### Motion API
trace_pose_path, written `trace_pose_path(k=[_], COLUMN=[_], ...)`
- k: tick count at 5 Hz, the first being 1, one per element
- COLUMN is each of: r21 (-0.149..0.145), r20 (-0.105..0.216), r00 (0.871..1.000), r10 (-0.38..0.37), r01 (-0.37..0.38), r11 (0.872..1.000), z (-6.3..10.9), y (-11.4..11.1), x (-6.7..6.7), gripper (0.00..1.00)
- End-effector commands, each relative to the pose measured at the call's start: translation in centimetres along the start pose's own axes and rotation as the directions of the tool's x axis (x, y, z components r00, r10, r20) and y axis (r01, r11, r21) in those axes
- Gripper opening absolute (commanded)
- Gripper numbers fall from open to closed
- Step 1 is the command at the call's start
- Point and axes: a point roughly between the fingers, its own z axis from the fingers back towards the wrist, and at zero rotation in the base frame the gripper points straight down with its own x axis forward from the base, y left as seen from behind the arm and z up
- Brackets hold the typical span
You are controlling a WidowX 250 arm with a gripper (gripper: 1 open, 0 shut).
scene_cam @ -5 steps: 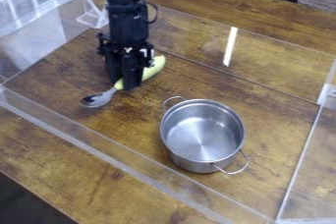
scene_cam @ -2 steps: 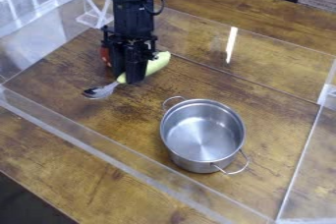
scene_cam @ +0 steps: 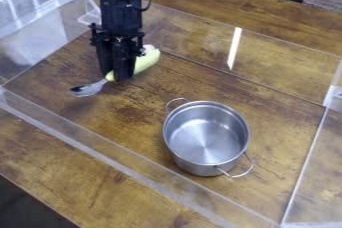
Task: Move the green spoon to the right
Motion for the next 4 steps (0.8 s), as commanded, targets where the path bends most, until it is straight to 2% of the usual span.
trace_pose_path(k=[1,2,3,4], r21=[0.025,0.024,0.024,0.013], r20=[0.104,0.074,0.044,0.045], r00=[0.993,0.997,0.999,0.997], r10=[0.057,0.014,-0.028,-0.066], r01=[-0.060,-0.016,0.027,0.066], r11=[0.998,1.000,0.999,0.998], z=[3.4,1.6,-0.9,-1.2], y=[1.0,1.1,2.2,2.7], x=[0.0,-0.2,-0.5,-1.0], gripper=[0.00,0.00,0.00,0.00])
